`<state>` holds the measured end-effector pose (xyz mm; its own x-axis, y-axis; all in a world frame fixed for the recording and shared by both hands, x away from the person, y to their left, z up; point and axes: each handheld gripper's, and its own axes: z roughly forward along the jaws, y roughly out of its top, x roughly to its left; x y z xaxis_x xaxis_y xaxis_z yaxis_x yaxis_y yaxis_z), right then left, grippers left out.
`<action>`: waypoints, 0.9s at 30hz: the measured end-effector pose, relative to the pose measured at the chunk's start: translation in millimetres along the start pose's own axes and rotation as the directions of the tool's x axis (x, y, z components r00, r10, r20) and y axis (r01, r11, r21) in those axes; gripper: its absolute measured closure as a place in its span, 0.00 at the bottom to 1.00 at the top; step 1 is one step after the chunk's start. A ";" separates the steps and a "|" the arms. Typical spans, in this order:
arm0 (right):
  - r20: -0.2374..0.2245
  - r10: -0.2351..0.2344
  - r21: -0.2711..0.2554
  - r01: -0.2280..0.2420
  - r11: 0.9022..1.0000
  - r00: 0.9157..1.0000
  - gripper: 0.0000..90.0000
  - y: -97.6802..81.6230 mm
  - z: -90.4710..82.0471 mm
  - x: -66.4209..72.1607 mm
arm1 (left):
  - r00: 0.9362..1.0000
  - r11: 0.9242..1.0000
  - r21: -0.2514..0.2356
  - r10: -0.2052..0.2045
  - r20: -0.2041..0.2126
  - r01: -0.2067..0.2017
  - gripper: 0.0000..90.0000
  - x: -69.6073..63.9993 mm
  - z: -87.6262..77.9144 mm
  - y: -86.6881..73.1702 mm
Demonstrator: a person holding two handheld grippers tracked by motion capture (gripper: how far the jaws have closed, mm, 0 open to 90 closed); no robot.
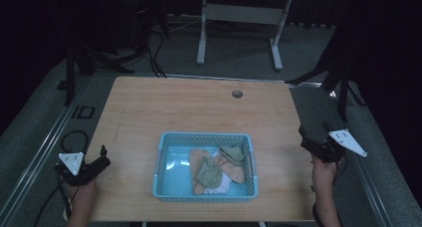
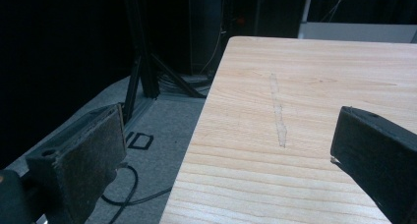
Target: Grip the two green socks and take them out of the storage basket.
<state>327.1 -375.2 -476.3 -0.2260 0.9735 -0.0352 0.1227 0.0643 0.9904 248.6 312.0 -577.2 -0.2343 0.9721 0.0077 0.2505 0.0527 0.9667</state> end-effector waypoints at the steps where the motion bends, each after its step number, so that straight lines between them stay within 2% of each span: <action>1: 0.015 -0.006 0.000 0.006 1.000 1.000 0.15 0.9 -2.1 -2.4 | 1.000 1.000 0.000 0.001 0.000 -0.001 0.00 0.0 0.0 0.0; 2: 0.033 -0.008 -0.007 0.008 1.000 0.999 0.14 1.3 -4.3 -4.3 | 1.000 1.000 0.001 0.000 0.001 0.000 0.00 0.1 0.0 0.0; 4: 0.028 -0.005 -0.001 0.005 1.000 1.000 0.14 2.0 -6.0 -7.2 | 1.000 1.000 0.002 -0.001 0.001 0.001 0.00 0.1 0.1 0.0; 5: 0.049 -0.017 0.001 0.017 1.000 0.999 0.14 2.5 -8.4 -9.8 | 1.000 1.000 0.002 0.000 0.001 0.000 0.00 0.2 0.2 0.1; 6: 0.033 -0.025 -0.004 0.026 1.000 0.999 0.14 2.4 -9.1 -11.1 | 1.000 1.000 0.003 0.000 0.001 0.000 0.00 0.2 0.2 0.1; 7: -0.016 -0.037 0.013 0.038 0.999 0.999 0.13 3.1 -9.0 -13.3 | 1.000 1.000 0.003 0.001 0.001 -0.001 0.00 0.2 0.2 0.1; 9: -0.017 -0.042 0.007 0.042 0.999 0.999 0.13 3.1 -11.5 -16.0 | 1.000 1.000 0.003 0.001 0.001 -0.001 0.00 0.1 0.2 0.1; 10: -0.063 -0.030 0.015 0.031 0.999 0.998 0.15 3.6 -12.0 -18.8 | 1.000 1.000 0.002 0.002 0.001 -0.002 0.00 0.0 0.1 0.1; 11: -0.130 -0.025 0.043 0.031 0.999 0.991 0.15 4.5 -11.4 -21.7 | 1.000 1.000 0.002 0.002 0.002 -0.002 0.00 0.0 0.2 0.1; 13: -0.194 -0.044 0.096 0.063 0.993 0.980 0.15 4.8 -9.5 -24.3 | 1.000 1.000 0.004 0.002 0.003 -0.002 0.00 0.1 0.2 0.1; 15: -0.265 -0.076 0.146 0.118 0.982 0.961 0.15 5.1 -7.9 -25.5 | 1.000 1.000 0.004 0.001 0.004 -0.001 0.00 0.3 0.2 0.1; 16: -0.303 -0.086 0.167 0.142 0.976 0.949 0.15 5.5 -7.4 -25.7 | 1.000 1.000 0.006 0.001 0.004 -0.001 0.00 0.2 0.3 0.2; 18: -0.389 -0.096 0.210 0.190 0.959 0.916 0.15 6.5 -5.9 -25.8 | 1.000 1.000 0.009 0.005 0.005 -0.005 0.00 0.1 0.4 0.3; 19: -0.434 -0.090 0.232 0.208 0.950 0.897 0.15 7.0 -4.9 -25.2 | 1.000 1.000 0.010 0.006 0.004 -0.006 0.00 0.0 0.3 0.3; 21: -0.513 -0.102 0.261 0.268 0.927 0.853 0.15 8.0 -3.5 -21.6 | 1.000 1.000 0.011 0.006 0.004 -0.006 0.00 0.1 0.5 0.3; 22: -0.544 -0.117 0.279 0.310 0.909 0.831 0.15 8.6 -2.8 -19.1 | 1.000 1.000 0.011 0.005 0.004 -0.005 0.00 0.1 0.5 0.3; 23: -0.572 -0.140 0.304 0.368 0.879 0.808 0.16 8.8 -1.7 -15.6 | 1.000 1.000 0.011 0.005 0.004 -0.006 0.00 0.1 0.4 0.3; 24: -0.593 -0.154 0.319 0.407 0.856 0.790 0.16 8.9 -0.7 -13.8 | 1.000 1.000 0.010 0.005 0.004 -0.005 0.00 0.1 0.4 0.3; 26: -0.639 -0.173 0.371 0.497 0.784 0.750 0.16 8.2 1.7 -8.3 | 1.000 1.000 0.011 0.006 0.003 -0.006 0.00 0.1 0.4 0.3; 27: -0.659 -0.183 0.395 0.542 0.742 0.730 0.16 7.7 2.9 -5.9 | 1.000 1.000 0.011 0.006 0.003 -0.006 0.00 0.0 0.5 0.3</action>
<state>332.2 -379.8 -468.8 -0.8238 0.5543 -0.1184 0.3503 0.6621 0.6625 249.1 312.2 -577.0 -0.2298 0.9732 0.0125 0.2622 0.0495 0.9637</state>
